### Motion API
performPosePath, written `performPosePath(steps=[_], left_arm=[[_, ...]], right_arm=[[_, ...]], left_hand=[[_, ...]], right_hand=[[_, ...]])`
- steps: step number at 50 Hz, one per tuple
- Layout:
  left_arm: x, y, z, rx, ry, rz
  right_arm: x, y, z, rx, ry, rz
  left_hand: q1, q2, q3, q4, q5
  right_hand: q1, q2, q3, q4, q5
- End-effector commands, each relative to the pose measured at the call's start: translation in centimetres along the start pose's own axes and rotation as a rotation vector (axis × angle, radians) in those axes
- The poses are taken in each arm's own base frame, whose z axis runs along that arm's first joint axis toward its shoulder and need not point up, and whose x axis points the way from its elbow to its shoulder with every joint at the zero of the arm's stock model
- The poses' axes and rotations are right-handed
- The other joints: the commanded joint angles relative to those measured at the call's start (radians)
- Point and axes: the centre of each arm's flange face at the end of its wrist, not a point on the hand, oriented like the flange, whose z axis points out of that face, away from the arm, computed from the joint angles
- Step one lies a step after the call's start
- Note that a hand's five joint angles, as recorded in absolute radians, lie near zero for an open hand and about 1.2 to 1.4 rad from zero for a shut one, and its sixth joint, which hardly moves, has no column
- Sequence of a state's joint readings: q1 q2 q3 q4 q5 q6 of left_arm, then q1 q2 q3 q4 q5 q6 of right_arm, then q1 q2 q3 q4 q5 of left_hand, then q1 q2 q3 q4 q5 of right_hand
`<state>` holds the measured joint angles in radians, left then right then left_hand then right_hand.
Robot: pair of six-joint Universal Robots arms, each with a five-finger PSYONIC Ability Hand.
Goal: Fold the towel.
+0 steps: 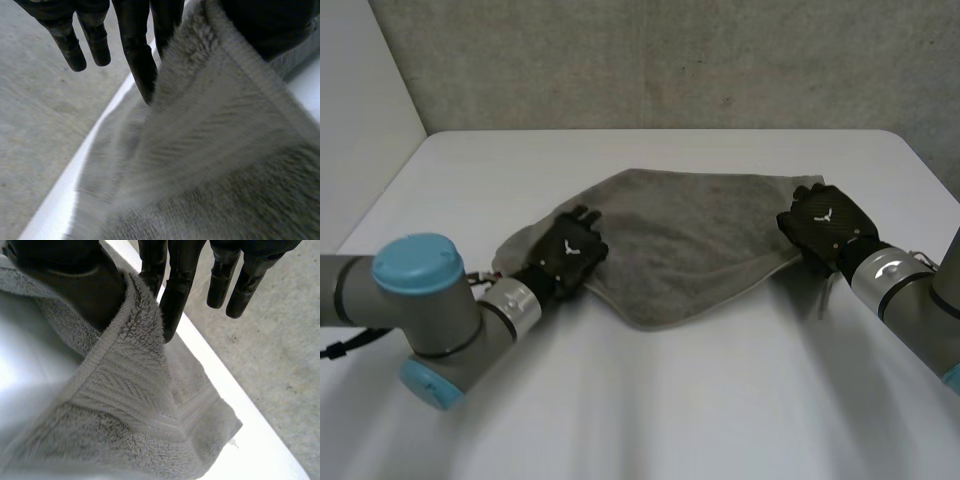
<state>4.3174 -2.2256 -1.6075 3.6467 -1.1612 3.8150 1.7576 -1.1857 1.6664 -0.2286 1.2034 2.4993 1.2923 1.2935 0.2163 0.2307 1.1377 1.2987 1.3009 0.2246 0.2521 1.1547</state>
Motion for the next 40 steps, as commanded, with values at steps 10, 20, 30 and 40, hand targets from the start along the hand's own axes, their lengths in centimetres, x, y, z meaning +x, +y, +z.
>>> performPosePath(steps=[10,20,30,40], left_arm=[[-1.6,-1.0,-1.9,-0.084,-0.132,-0.005],[-1.3,-0.4,-2.5,-0.118,-0.14,-0.011],[-1.7,0.3,-2.8,-0.172,-0.189,-0.016],[-2.2,0.3,-3.7,-0.191,-0.205,-0.023]], right_arm=[[-0.3,-0.6,-1.6,-0.066,-0.039,0.032],[0.7,1.0,-2.1,-0.137,-0.041,0.072],[0.8,2.4,-2.2,-0.16,-0.008,0.096],[1.7,4.8,-1.2,-0.177,0.087,0.163]], left_hand=[[0.104,0.103,-0.042,-0.056,0.084],[-0.022,-0.023,-0.042,-0.056,-0.042],[-0.057,-0.058,-0.042,-0.056,-0.077],[-0.06,-0.061,-0.042,-0.056,-0.08]], right_hand=[[0.098,0.095,-0.05,-0.078,0.067],[0.098,0.095,-0.05,-0.078,0.067],[-0.761,-0.764,-0.05,-0.078,-0.792],[-0.773,-0.775,-0.05,-0.078,-0.804]])
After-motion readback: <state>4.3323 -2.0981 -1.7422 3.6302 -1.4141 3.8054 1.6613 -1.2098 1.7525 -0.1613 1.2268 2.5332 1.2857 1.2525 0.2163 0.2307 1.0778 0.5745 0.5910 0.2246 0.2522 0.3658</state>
